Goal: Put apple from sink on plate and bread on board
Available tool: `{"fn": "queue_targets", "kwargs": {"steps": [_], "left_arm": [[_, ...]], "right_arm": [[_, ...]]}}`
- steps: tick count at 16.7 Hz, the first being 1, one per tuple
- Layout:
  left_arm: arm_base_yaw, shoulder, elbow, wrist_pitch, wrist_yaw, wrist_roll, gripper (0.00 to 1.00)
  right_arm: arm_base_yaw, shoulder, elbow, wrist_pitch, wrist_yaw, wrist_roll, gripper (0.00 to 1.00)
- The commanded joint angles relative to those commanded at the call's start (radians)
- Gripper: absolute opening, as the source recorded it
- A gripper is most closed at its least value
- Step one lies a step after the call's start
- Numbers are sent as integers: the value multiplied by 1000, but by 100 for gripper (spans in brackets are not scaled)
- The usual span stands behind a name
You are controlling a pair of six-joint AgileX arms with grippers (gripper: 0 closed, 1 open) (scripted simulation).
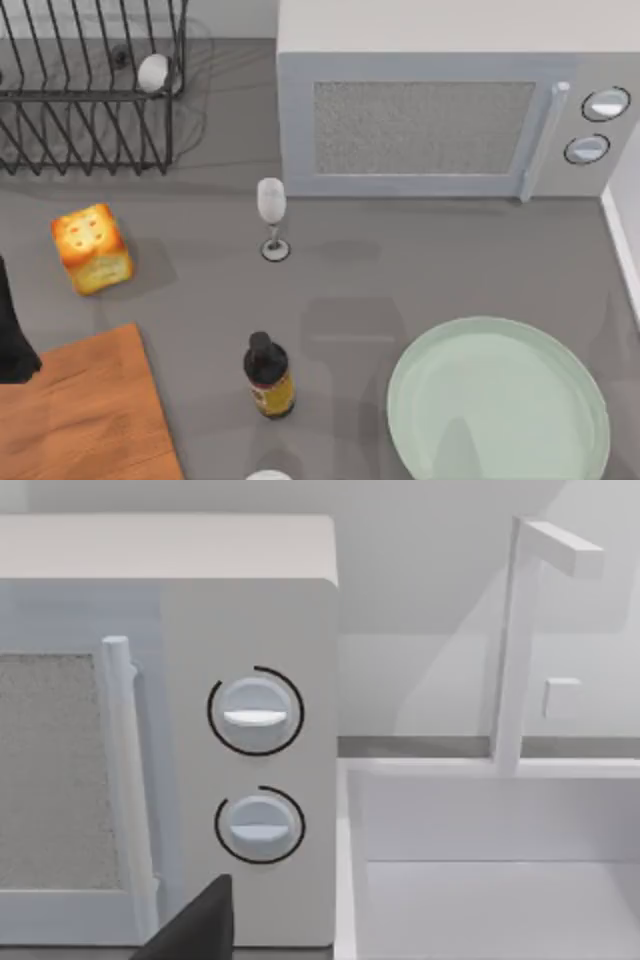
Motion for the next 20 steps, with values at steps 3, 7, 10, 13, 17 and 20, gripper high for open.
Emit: {"fn": "queue_targets", "kwargs": {"steps": [3,7,10,13,17,20], "left_arm": [[0,0,0,0,0,0,100],[0,0,0,0,0,0,100],[0,0,0,0,0,0,100],[0,0,0,0,0,0,100],[0,0,0,0,0,0,100],[0,0,0,0,0,0,100]], "right_arm": [[0,0,0,0,0,0,100],[0,0,0,0,0,0,100],[-2,10,10,-7,0,-2,100],[-20,104,93,-68,0,-19,100],[-62,379,295,-216,0,-59,100],[-104,670,491,-359,0,-98,100]]}}
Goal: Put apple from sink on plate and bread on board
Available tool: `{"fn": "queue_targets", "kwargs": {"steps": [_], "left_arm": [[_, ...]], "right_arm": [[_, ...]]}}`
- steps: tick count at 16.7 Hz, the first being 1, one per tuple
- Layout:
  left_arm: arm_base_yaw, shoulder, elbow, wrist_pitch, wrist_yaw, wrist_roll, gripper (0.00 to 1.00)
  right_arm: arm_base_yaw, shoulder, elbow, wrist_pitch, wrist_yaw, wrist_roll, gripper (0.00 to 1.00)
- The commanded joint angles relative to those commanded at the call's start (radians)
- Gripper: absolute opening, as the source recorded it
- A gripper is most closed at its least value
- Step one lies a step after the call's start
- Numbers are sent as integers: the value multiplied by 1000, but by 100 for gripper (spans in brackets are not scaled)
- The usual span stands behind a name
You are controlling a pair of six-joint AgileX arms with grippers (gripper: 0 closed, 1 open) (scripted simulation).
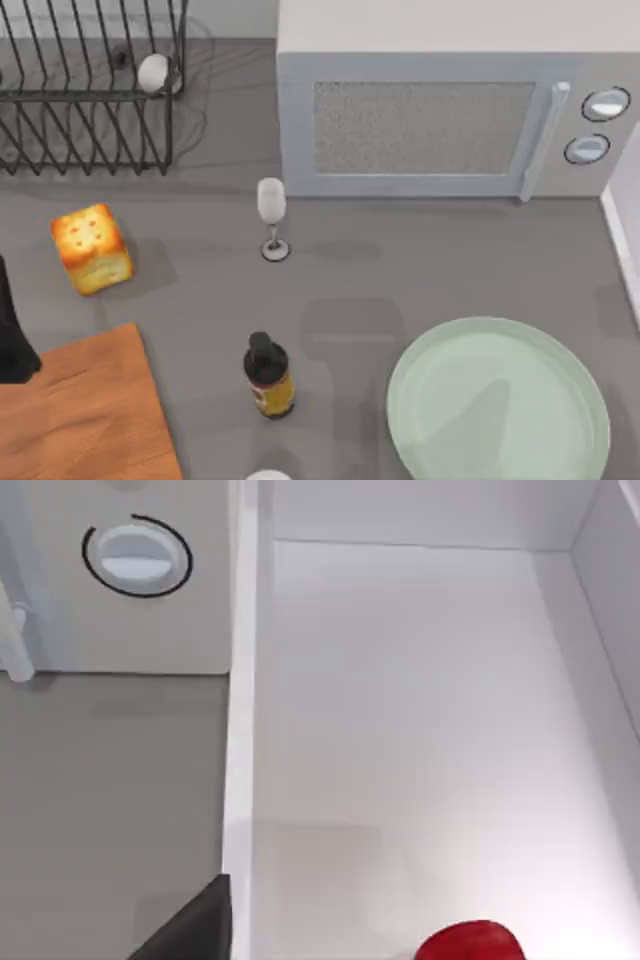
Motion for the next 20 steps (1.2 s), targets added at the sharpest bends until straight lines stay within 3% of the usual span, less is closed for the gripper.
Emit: {"fn": "queue_targets", "kwargs": {"steps": [11,15,20], "left_arm": [[0,0,0,0,0,0,100],[0,0,0,0,0,0,100],[0,0,0,0,0,0,100]], "right_arm": [[-145,1050,683,-500,1,-137,100],[-172,1227,810,-593,1,-162,100],[-176,1256,833,-610,1,-166,100]]}}
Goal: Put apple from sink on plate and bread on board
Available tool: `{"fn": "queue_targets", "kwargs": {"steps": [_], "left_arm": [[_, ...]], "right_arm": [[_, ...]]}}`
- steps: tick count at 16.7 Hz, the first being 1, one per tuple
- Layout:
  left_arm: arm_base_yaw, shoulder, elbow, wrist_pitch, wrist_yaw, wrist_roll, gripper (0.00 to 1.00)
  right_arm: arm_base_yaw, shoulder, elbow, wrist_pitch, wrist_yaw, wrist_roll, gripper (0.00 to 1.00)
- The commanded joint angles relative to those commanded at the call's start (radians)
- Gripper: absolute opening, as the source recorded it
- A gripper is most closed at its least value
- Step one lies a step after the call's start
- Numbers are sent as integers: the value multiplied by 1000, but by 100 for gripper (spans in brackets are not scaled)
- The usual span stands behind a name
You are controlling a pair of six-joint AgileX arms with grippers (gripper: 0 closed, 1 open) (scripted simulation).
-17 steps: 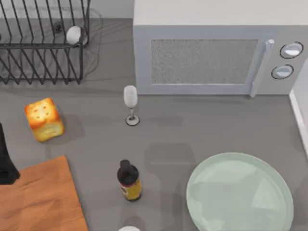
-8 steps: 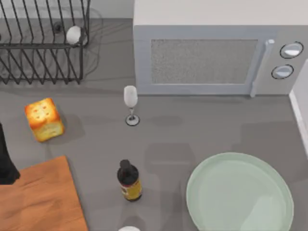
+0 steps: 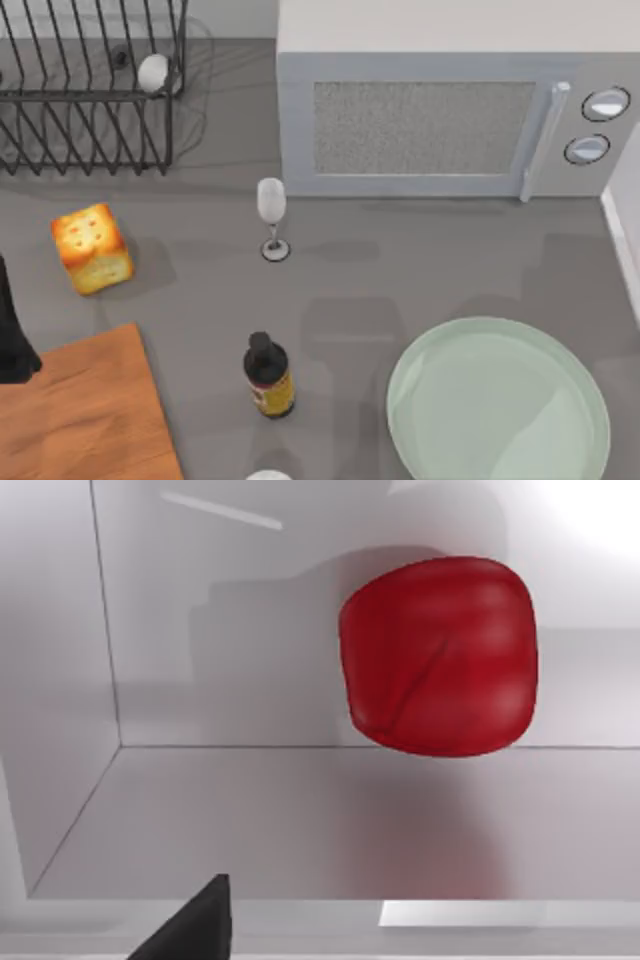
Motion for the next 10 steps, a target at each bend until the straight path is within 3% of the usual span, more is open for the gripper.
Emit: {"fn": "queue_targets", "kwargs": {"steps": [5,10], "left_arm": [[0,0,0,0,0,0,100],[0,0,0,0,0,0,100]], "right_arm": [[4,55,-29,72,1,1,100],[2,226,-116,360,2,4,100]]}}
